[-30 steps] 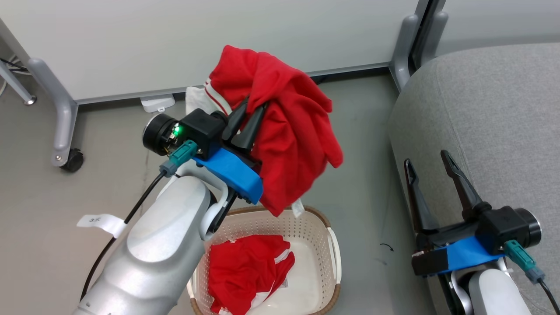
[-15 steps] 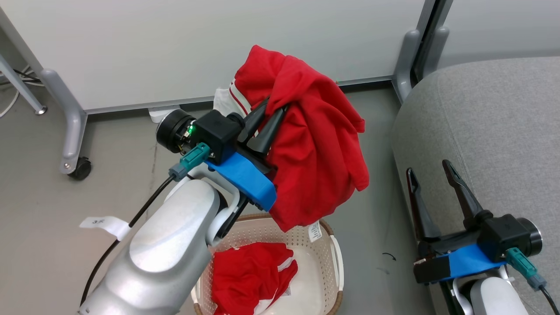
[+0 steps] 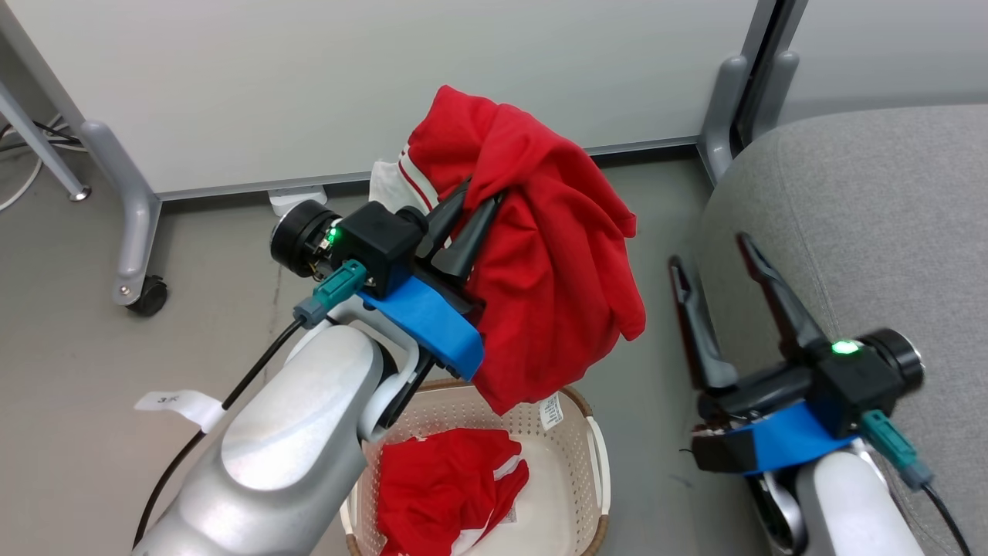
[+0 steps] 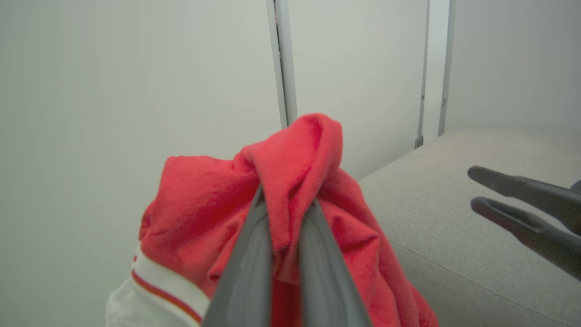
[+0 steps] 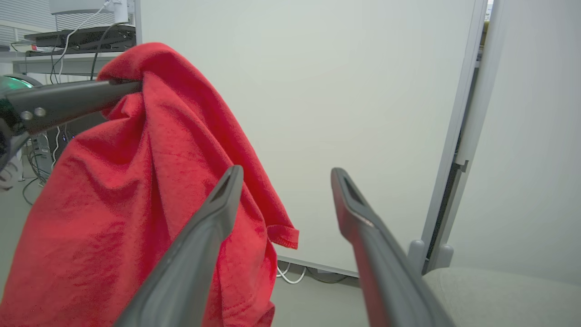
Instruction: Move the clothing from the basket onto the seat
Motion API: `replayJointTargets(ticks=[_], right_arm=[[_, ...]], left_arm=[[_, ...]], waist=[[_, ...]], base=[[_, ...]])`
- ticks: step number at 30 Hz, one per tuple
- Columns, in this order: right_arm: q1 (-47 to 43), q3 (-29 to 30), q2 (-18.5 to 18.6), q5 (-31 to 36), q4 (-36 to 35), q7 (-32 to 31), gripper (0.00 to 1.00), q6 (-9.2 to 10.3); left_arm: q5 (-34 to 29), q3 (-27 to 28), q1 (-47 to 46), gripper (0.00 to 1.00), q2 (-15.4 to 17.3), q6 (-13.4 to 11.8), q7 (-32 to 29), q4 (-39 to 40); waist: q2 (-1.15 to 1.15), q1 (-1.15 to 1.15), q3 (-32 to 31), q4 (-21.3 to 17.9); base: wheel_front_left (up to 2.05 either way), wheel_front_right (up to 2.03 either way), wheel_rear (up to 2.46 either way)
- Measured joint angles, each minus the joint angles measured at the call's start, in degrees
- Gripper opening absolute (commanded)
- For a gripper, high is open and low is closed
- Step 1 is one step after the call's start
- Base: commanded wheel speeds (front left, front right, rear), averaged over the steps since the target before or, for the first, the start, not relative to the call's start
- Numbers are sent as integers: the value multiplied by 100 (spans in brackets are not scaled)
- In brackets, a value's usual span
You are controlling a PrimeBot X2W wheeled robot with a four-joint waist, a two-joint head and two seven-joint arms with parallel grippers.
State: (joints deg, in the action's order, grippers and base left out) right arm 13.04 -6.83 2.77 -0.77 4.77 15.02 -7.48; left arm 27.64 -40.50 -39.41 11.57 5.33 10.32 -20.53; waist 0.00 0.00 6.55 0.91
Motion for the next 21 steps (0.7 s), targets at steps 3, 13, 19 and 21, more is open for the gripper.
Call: replayJointTargets(ticks=[3,13,19,21], right_arm=[[215,-309,0,37,-20,0,100,0],[993,-1173,105,40,382,1,100,0],[1406,-1367,135,105,954,1,100,0],[1499,-1379,134,169,1167,1,100,0]], left_arm=[[1,-37,1,0,0,-5,-9,19],[-25,-209,-38,0,-109,-2,-13,70],[-41,-325,-87,0,-181,27,-8,88],[-41,-370,-108,0,-209,33,-8,92]], waist=[[0,0,-4,22],[0,0,74,136],[0,0,126,214],[0,1,134,239]], base=[[0,0,0],[0,0,0],[0,0,0],[0,0,0]])
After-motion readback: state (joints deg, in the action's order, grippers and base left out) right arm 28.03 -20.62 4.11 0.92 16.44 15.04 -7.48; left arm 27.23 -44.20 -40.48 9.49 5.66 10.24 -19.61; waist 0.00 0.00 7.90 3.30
